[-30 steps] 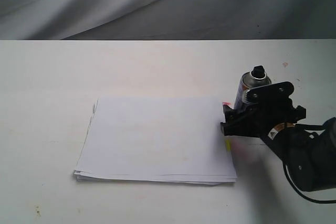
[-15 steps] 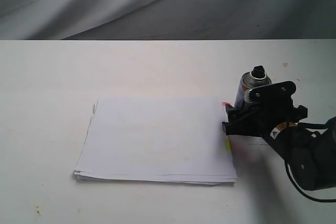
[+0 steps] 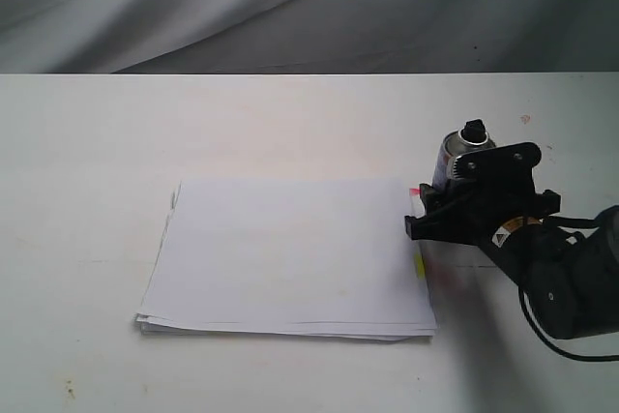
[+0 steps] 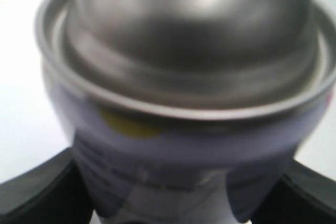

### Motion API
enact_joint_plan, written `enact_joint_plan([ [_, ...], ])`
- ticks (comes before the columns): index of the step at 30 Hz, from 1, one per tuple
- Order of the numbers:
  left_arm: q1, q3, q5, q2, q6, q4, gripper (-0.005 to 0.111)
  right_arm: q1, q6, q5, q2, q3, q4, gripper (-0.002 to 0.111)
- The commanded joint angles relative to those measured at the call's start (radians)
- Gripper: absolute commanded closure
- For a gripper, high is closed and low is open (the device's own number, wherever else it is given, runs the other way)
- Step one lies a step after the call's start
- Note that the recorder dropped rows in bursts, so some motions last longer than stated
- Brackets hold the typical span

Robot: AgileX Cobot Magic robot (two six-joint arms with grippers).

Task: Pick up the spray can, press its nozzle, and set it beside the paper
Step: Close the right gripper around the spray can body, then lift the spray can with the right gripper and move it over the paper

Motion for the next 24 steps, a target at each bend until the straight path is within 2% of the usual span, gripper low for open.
enact_joint_plan([
  [1,0.002,0.005,-0.009,-0.003,-0.001,-0.001,0.107,-0.008,0.011,0.005,-0.008,-0.004,-0.023,0.108],
  [6,0.002,0.005,-0.009,-0.003,-0.001,-0.001,0.107,-0.008,0.004,0.082,-0.100,-0.004,-0.031,0.108],
  [12,0.002,0.005,-0.009,-0.003,-0.001,-0.001,0.107,-0.008,-0.082,0.294,-0.316,-0.004,-0.026,0.108],
  [18,0.002,0.005,-0.009,-0.003,-0.001,-0.001,0.107,-0.008,-0.170,0.704,-0.505,-0.117,0.004,0.108],
  [24,0.002,0.005,-0.009,-0.003,-0.001,-0.001,0.107,0.019,-0.142,1.077,-0.582,-0.319,-0.129,0.108],
])
